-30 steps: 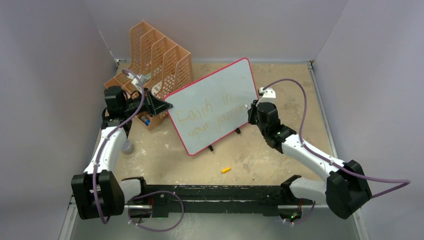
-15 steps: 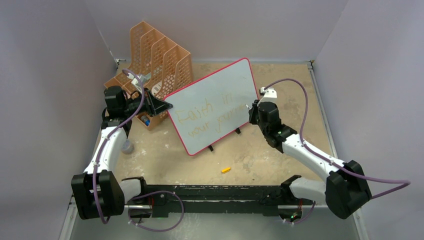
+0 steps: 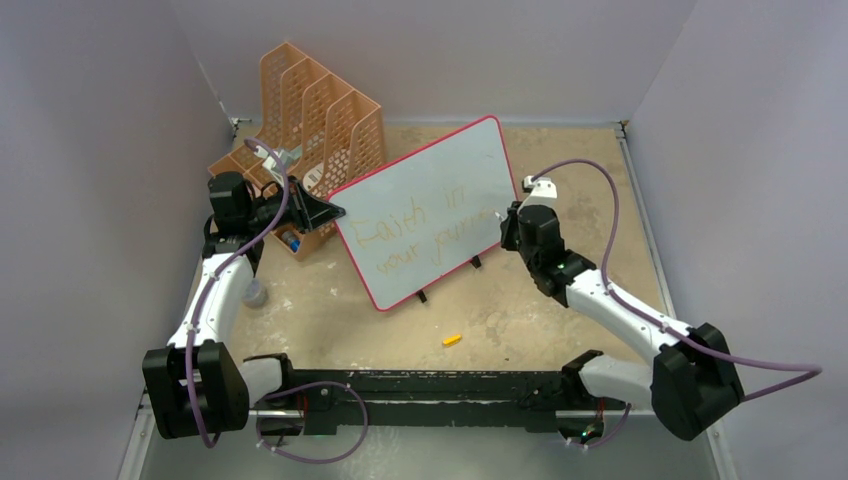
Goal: Write a sentence on the whiteboard
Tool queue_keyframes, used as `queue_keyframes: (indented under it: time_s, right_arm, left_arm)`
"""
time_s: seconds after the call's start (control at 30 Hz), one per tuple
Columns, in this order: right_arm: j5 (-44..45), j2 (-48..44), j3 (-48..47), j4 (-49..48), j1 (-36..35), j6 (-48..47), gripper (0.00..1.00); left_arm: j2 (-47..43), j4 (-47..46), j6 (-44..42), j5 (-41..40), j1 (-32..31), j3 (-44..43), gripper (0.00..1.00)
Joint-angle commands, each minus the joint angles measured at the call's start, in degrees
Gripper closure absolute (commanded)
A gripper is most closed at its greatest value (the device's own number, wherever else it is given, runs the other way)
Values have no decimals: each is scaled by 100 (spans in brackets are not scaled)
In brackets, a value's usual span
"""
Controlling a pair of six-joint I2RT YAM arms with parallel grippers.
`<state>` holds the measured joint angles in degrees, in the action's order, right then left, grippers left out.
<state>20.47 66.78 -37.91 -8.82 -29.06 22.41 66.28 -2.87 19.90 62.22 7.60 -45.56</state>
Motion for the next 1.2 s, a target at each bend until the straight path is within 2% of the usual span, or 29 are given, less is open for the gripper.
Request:
queue_keyframes:
  time_s: [0.0,1.17]
  right_arm:
    - [97,-277,-58,-35,27,18,100]
    - [-70,112,-429,-411,207,-146,100]
  left_arm:
    - [-107,-318,-575,-333,102,-189,100]
    - [-107,-322,-566,-307,103,-190,100]
